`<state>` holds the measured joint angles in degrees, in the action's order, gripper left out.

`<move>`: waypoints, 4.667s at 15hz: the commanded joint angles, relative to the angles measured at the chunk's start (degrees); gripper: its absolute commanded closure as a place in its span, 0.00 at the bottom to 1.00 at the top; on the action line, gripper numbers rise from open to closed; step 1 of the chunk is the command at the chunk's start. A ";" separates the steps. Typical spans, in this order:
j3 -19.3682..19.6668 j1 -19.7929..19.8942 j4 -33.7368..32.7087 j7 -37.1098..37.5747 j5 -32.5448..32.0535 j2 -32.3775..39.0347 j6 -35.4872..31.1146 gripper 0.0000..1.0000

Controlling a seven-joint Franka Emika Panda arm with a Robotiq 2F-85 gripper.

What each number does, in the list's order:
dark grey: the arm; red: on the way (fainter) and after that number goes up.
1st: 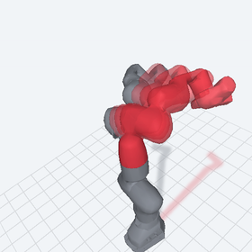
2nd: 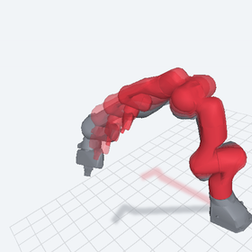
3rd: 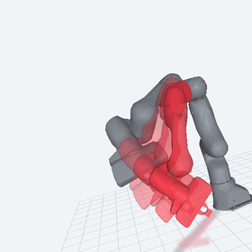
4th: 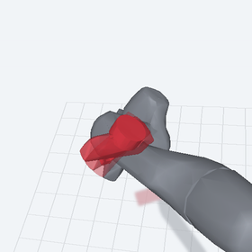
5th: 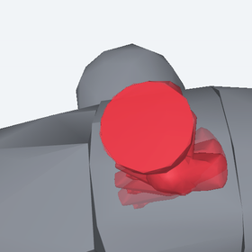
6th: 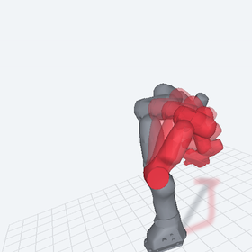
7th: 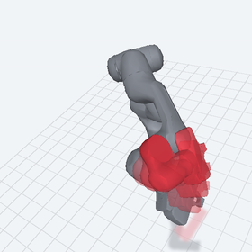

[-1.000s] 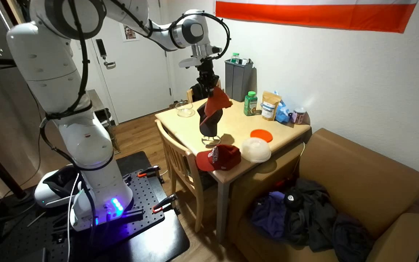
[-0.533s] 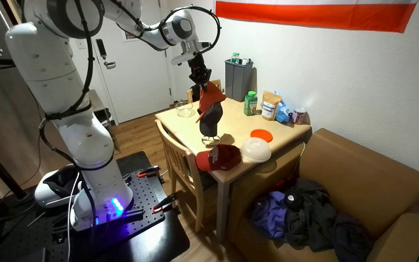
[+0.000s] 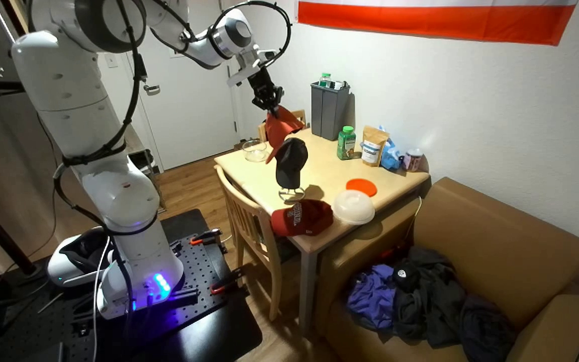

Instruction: Put the orange cup on the gray back

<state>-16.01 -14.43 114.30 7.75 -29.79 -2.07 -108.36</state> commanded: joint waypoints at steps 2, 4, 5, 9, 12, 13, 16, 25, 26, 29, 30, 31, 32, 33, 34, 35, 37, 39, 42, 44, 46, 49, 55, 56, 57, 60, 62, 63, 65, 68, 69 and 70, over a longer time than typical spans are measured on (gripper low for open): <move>0.06 -0.59 -0.81 -0.89 -1.08 1.20 -1.27 0.97; 0.18 -0.63 -0.93 -1.33 -1.39 2.07 -2.27 0.97; 0.26 -0.62 -0.95 -1.64 -1.40 2.23 -2.43 0.97; 0.68 -0.27 -1.77 -2.28 -1.05 3.60 -4.11 0.99; 0.35 -0.92 -4.05 -1.77 -1.68 4.47 -2.50 0.99; 0.26 -1.11 -4.63 -1.92 -1.86 4.58 -2.77 0.99; -0.30 -2.11 -8.20 -2.33 -1.55 5.82 -1.70 0.99; 0.42 -3.39 -13.84 -4.30 -0.72 11.97 -8.15 0.99; 0.77 -3.24 -14.21 -4.38 -0.38 12.93 -9.62 0.99; 1.98 -2.81 -15.43 -6.14 1.25 16.19 -14.48 0.99; 2.39 -2.77 -15.84 -6.50 1.74 17.14 -15.15 0.99; 2.77 -2.77 -16.09 -7.12 2.28 17.89 -15.82 0.99; 3.15 -2.83 -16.26 -7.24 2.75 18.41 -15.97 0.99; 3.41 -2.82 -16.44 -7.68 3.46 18.87 -15.81 0.99; 3.69 -2.92 -16.38 -7.43 3.96 19.02 -15.24 0.99; 3.88 -2.89 -16.12 -7.38 4.39 19.06 -15.35 0.99; 4.29 -2.79 -15.53 -7.02 5.11 19.02 -15.36 0.99; 4.56 -2.38 -14.84 -6.91 6.47 18.92 -15.86 0.99; 5.11 -1.42 -13.48 -6.78 7.99 19.39 -18.07 0.99; 5.72 -0.88 -12.85 -6.60 8.42 20.33 -20.94 0.99; 6.37 -0.55 -12.50 -6.60 8.39 21.46 -23.73 0.99; 7.19 -0.28 -12.03 -6.75 8.41 23.09 -26.88 0.99; 7.13 0.38 -10.46 -7.73 11.29 24.68 -28.63 0.99; 6.91 0.44 -10.12 -8.24 11.95 24.71 -28.37 0.99; 6.87 0.37 -9.87 -8.68 12.44 24.76 -28.03 0.99; 6.94 0.47 -8.98 -9.05 13.17 24.86 -28.36 0.99; 6.97 0.67 -8.44 -9.56 13.67 24.81 -28.38 0.99; 7.03 0.71 -8.21 -9.55 13.86 24.77 -28.36 0.99; 7.16 0.94 -7.80 -9.45 14.17 24.65 -28.30 0.99; 7.23 1.43 -7.33 -9.30 14.91 24.06 -28.13 0.91; 7.22 1.55 -7.21 -9.22 15.15 23.75 -28.09 0.71; 7.23 1.61 -6.92 -9.08 15.21 23.09 -28.16 0.65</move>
<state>-8.87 -13.39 104.92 0.20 -16.33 23.58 -135.76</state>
